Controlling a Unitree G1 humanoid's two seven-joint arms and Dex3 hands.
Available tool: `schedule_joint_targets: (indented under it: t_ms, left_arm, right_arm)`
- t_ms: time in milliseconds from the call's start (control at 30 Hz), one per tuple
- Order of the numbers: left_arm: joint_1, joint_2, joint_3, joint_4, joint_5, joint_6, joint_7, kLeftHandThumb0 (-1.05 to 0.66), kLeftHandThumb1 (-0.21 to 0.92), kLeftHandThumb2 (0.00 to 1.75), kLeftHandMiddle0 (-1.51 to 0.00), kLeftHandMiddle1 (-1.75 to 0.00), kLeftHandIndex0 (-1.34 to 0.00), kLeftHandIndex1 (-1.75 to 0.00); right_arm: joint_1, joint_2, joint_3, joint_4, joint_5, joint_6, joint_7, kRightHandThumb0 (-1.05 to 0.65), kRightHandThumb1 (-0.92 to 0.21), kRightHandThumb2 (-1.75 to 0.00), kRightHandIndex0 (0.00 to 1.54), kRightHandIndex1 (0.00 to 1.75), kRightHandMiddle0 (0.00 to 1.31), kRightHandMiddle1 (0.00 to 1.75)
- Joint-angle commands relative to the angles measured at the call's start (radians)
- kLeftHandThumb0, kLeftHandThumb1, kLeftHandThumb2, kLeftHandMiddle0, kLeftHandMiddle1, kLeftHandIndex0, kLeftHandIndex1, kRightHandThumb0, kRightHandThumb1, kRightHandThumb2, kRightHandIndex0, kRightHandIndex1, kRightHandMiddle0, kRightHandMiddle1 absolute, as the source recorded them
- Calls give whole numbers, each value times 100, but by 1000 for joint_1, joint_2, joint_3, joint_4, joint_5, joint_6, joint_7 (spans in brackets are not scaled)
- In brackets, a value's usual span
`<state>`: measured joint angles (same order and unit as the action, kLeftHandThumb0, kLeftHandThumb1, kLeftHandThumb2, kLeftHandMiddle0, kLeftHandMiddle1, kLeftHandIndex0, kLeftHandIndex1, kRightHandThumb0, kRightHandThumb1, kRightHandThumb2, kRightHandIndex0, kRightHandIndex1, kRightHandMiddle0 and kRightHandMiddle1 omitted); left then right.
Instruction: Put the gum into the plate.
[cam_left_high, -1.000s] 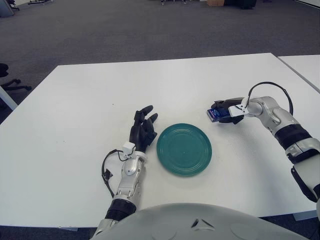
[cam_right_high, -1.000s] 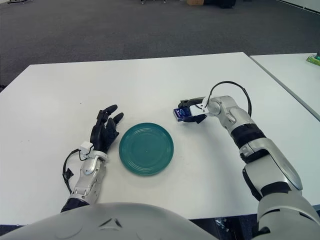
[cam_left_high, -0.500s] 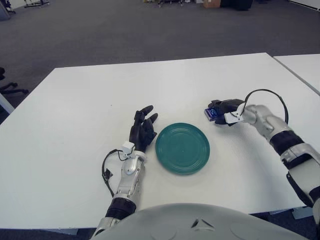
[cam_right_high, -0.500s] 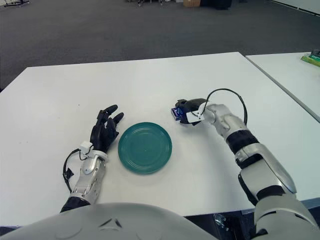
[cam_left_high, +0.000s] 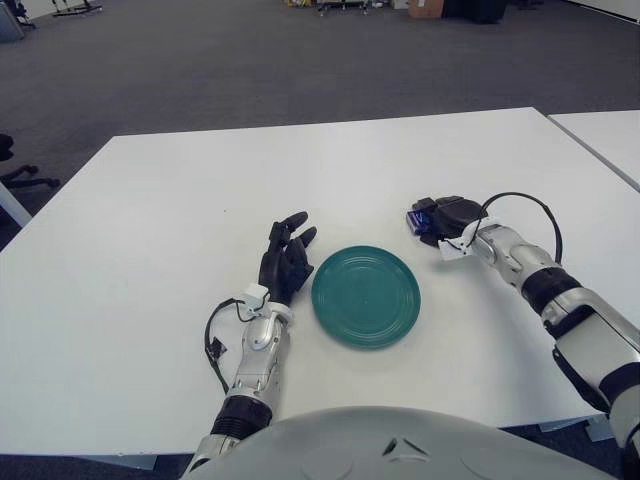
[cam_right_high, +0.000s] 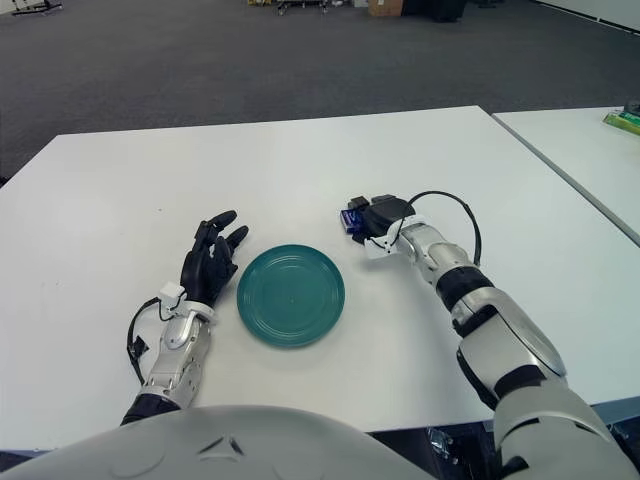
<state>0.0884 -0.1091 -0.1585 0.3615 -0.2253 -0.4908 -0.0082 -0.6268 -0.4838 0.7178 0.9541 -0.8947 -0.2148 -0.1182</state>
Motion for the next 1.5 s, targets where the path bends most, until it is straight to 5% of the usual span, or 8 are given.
schedule_joint_targets:
  t_ms: [0, 367, 467, 567, 633, 833, 1067, 1467]
  left_arm:
    - [6, -92, 5, 9, -2, -14, 5, -90, 92, 82, -37, -59, -21, -106]
    - [7, -94, 9, 16, 3, -31, 12, -89, 92, 81, -37, -61, -20, -106]
    - [8, -92, 10, 16, 12, -39, 17, -90, 92, 82, -38, -61, -21, -107]
    - [11, -91, 9, 12, 14, -35, 20, -90, 92, 82, -38, -62, -22, -108]
    - [14, -90, 8, 7, 11, -30, 18, -90, 92, 82, -39, -62, -22, -108]
    - [16, -90, 7, 1, 2, -21, 14, -90, 92, 82, -38, -63, -20, -108]
    - [17, -90, 8, 3, 3, -23, 14, -91, 92, 83, -38, -63, -19, -108]
    - [18, -90, 10, 2, -13, -22, 4, -90, 92, 81, -38, -63, -19, -109]
  right_arm:
    - [113, 56, 83, 130, -58, 7, 15, -74, -92, -56, 47, 8, 0, 43]
    - [135, 153, 108, 297, -58, 81, -130, -72, -92, -58, 44, 6, 0, 41]
    - [134, 157, 118, 312, -66, 83, -162, -72, -92, -57, 48, 8, 0, 53]
    - [128, 156, 127, 320, -70, 78, -190, -73, -92, -55, 48, 45, 0, 106]
    - [118, 154, 135, 320, -73, 70, -207, -73, -92, -58, 47, 95, 5, 144]
    - [107, 150, 158, 326, -75, 51, -245, -69, -92, -70, 59, 160, 37, 171]
    - [95, 143, 179, 328, -84, 21, -269, -57, -92, -81, 73, 174, 57, 174]
    - [68, 128, 160, 317, -64, 18, -285, -45, -92, -83, 78, 175, 62, 175]
